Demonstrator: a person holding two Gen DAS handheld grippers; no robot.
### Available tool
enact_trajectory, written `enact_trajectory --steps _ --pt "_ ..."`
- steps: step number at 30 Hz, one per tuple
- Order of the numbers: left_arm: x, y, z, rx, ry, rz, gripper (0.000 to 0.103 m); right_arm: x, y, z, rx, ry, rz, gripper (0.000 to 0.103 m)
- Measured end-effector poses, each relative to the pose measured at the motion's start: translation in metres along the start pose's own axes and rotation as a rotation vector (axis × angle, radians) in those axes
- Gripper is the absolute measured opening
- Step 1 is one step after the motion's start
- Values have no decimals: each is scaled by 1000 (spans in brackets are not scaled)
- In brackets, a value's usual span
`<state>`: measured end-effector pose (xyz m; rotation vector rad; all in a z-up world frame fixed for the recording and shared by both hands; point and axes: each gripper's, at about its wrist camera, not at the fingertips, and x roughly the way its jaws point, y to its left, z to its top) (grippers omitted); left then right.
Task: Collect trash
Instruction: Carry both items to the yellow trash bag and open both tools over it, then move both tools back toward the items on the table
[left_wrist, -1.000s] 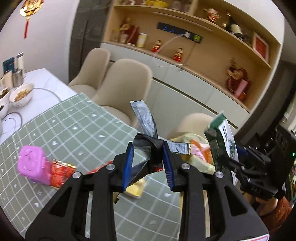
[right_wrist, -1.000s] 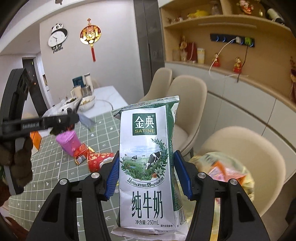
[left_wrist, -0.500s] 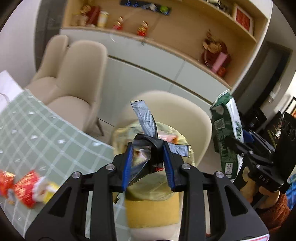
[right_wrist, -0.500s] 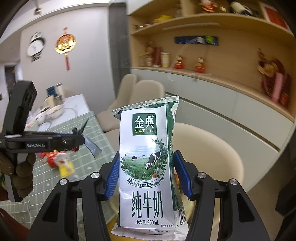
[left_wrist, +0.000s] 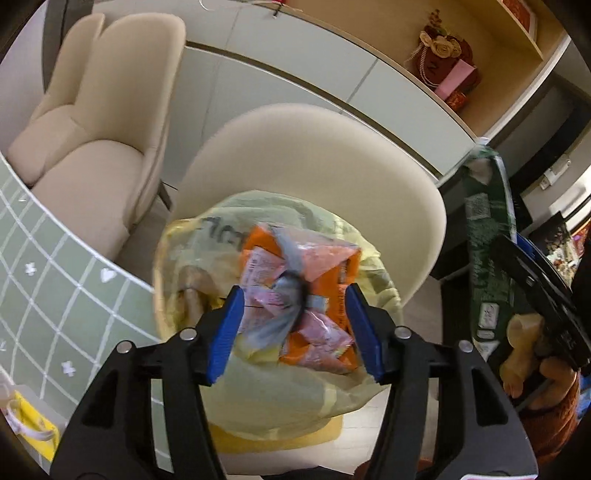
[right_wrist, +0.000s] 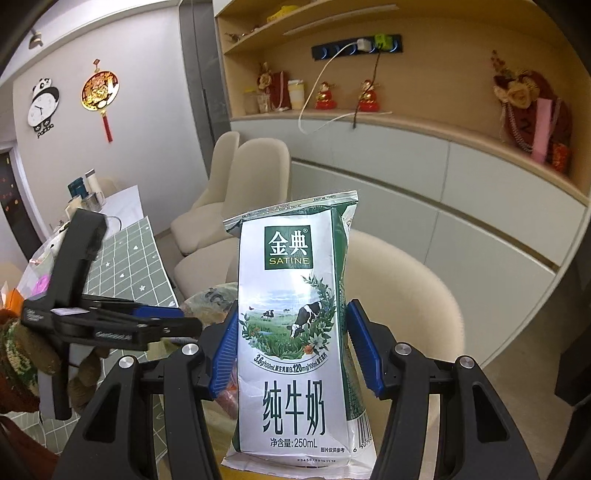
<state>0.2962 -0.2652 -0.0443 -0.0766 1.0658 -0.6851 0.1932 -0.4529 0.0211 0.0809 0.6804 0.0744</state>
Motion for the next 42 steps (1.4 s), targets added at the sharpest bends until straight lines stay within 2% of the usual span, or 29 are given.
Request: enact_trajectory --steps 6,8,10,14,21,22,25,29,34,39,42 --pt "-48 18 -18 -30 -77 72 54 47 20 10 -30 5 62 53" --pt "-67 29 -29 -61 -95 99 54 67 28 10 -47 36 62 53" --pt "-83 41 -39 -101 -105 127 54 95 35 5 -55 111 63 53" --pt "-112 66 -59 -179 -129 186 54 144 42 -20 -10 319 79 53" --pt "-155 99 -92 -258 -168 240 54 155 61 -52 -94 453 85 53" --pt "-162 106 -99 -268 -171 247 54 153 62 -55 -102 455 70 53" --pt "-177 120 -116 -302 -181 270 54 137 63 -53 -85 389 51 53" --pt "-202 142 -141 -346 -197 294 54 108 64 -51 -19 293 9 53" --pt "-241 177 -180 -394 -236 362 54 75 73 -50 55 228 -20 53" --pt "-269 227 -220 -457 -270 448 54 47 118 -51 23 188 -24 53" --pt "-274 250 -232 -476 -274 462 54 33 152 -57 9 173 15 53"
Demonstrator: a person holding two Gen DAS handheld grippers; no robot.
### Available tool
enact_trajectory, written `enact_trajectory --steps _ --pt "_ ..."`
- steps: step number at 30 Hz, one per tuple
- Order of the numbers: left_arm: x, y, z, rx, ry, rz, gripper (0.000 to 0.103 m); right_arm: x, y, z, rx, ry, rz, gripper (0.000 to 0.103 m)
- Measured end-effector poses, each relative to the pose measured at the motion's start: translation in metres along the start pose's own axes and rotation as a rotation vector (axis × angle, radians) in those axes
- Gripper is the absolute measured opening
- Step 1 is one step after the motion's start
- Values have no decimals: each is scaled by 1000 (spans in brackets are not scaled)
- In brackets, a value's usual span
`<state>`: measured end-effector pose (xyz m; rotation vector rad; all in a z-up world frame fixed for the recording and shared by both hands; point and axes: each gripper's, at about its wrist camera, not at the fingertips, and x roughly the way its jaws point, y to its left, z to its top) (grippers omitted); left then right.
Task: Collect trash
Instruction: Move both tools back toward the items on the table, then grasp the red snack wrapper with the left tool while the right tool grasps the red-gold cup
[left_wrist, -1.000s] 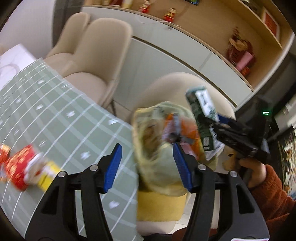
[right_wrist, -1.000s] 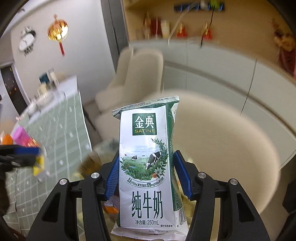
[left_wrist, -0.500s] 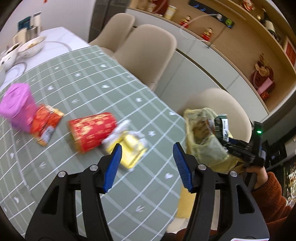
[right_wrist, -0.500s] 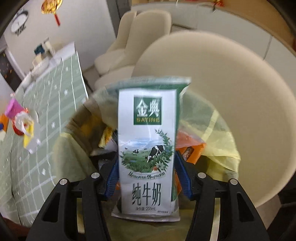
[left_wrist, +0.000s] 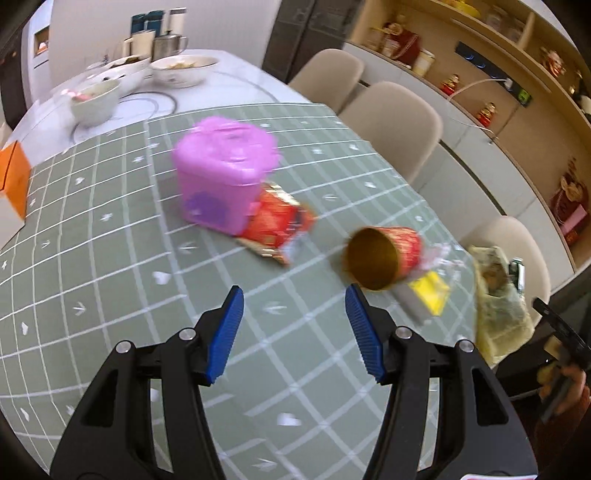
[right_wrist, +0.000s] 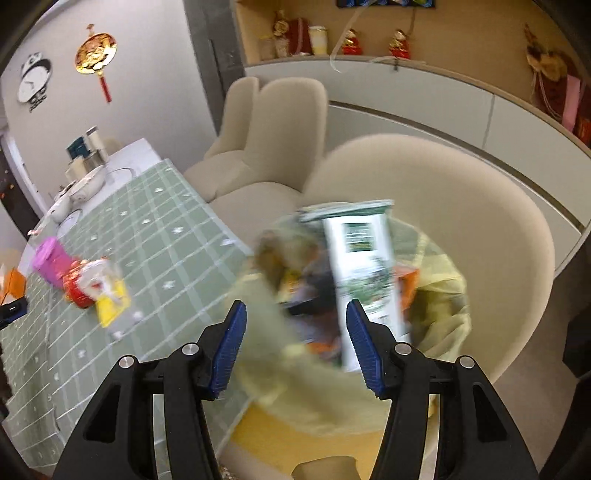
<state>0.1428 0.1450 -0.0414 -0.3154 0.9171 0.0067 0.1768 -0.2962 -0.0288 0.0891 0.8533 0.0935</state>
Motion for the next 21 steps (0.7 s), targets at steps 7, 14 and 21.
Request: enact_trajectory --steps 7,14,21 --pt "33 17 9 45 9 -43 54 0 70 -22 -46 40 70 53" --pt "79 4 38 108 18 -68 54 0 115 -29 -104 57 75 53" --pt "108 8 52 134 45 -45 54 8 131 -17 -157 45 59 53"
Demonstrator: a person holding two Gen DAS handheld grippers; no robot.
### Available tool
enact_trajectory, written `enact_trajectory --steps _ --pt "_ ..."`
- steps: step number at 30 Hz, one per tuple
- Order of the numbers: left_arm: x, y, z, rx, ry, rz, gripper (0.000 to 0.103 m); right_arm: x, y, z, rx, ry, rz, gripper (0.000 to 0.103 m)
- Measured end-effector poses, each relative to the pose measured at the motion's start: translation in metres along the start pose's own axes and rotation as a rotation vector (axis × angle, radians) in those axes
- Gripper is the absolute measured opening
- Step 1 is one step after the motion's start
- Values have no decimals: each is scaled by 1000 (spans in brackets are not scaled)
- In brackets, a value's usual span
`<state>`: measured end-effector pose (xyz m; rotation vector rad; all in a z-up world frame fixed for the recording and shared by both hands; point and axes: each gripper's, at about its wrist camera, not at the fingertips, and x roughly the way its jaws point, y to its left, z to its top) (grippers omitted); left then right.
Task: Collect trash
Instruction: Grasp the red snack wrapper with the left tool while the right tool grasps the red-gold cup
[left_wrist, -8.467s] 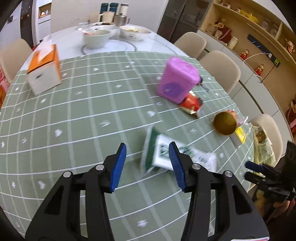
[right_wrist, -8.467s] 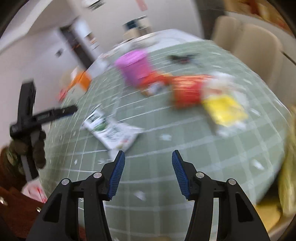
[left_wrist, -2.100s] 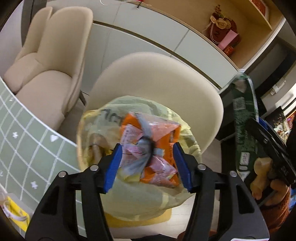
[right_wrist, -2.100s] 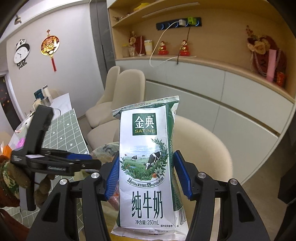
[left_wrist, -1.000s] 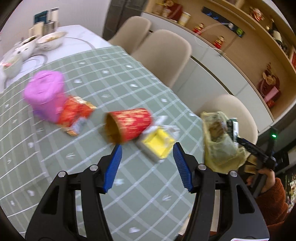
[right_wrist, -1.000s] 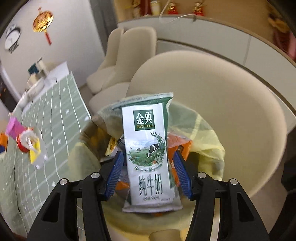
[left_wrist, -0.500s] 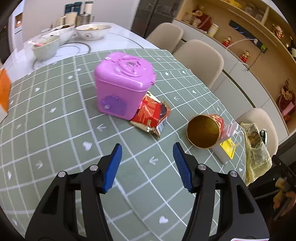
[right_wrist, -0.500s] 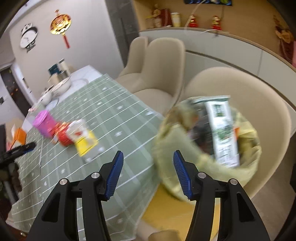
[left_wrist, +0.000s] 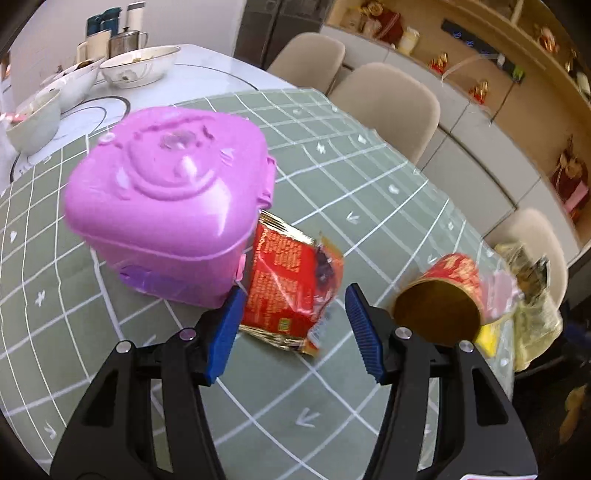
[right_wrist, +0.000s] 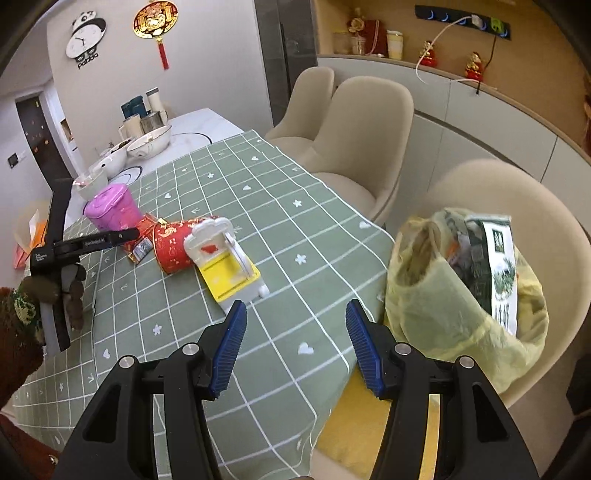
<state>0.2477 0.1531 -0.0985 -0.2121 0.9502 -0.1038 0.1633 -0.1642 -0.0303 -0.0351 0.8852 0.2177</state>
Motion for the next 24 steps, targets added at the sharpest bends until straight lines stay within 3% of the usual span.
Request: enact_trajectory --steps 5,10,17,24 --pt "10 3 -3 -14 39 59 44 16 19 16 -50 14 -13 53" --pt "-4 5 -17 5 47 39 40 24 62 40 -200 -24 49 53" --pt "-40 21 -55 -128 103 -29 42 56 151 56 -476 6 150 51" --pt "-65 27 -78 -165 80 -79 49 120 193 62 -602 104 35 41"
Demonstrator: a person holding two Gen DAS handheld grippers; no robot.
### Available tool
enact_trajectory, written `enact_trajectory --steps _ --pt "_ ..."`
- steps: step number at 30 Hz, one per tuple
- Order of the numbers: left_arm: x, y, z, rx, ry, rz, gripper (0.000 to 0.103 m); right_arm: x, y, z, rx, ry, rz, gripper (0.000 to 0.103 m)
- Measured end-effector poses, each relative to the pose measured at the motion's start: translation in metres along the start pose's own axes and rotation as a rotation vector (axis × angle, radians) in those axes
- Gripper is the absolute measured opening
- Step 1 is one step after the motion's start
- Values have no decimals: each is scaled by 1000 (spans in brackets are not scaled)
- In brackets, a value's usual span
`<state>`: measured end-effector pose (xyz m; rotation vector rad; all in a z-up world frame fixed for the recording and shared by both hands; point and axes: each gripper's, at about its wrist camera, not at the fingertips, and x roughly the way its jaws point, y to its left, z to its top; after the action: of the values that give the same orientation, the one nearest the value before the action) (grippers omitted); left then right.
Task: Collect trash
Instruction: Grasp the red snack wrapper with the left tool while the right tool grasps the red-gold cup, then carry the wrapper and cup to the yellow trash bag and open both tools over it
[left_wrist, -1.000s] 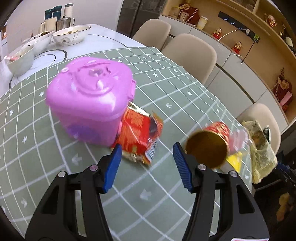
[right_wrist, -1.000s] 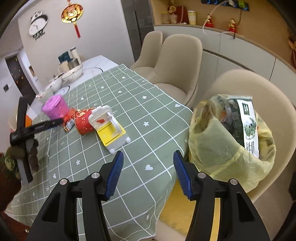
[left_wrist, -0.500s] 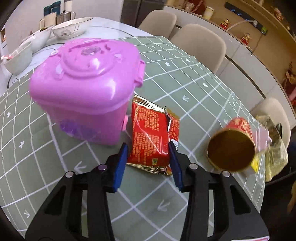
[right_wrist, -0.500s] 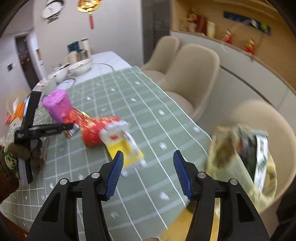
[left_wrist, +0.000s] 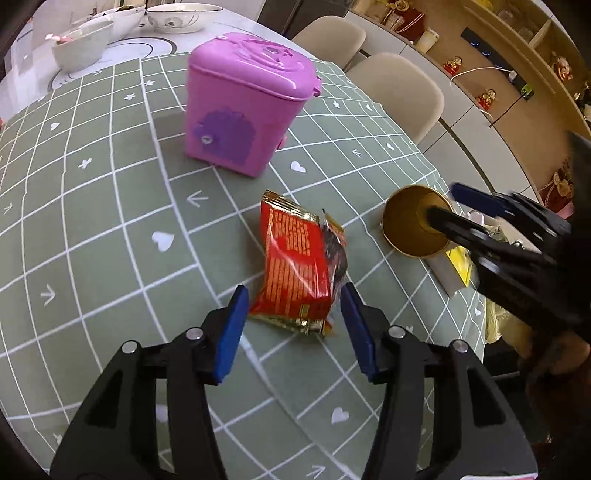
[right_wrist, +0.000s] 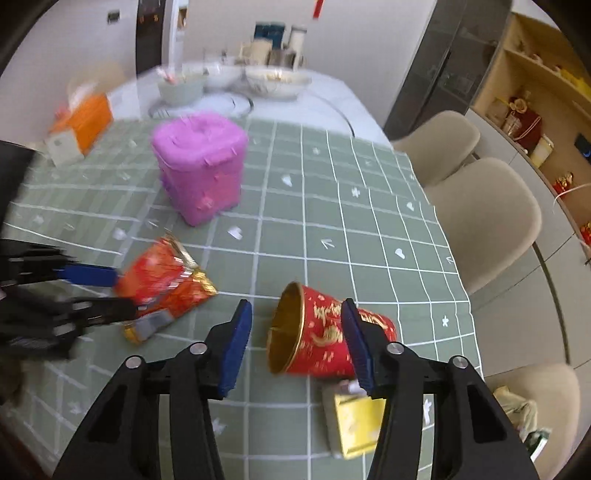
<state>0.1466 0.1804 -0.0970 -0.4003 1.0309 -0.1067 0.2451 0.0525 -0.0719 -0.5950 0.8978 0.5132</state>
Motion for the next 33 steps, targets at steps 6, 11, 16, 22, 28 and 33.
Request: enact_trajectory --steps 6,11,16,22,28,33 --pt "-12 8 -3 -9 -26 -12 50 -2 -12 5 24 2 -17 22" --pt "-12 4 2 18 -34 -24 50 -39 -34 -1 116 -74 -9 6" --pt "-12 -4 4 57 -55 -30 50 -79 -51 -18 220 -131 24 6" --pt "5 -11 13 80 -56 10 50 -110 -57 -55 343 -154 67 6" --pt "31 -25 18 137 -11 116 42 -133 -58 -84 401 -173 48 6" --pt "14 -39 26 150 -36 96 34 -157 -65 -96 424 -230 44 6"
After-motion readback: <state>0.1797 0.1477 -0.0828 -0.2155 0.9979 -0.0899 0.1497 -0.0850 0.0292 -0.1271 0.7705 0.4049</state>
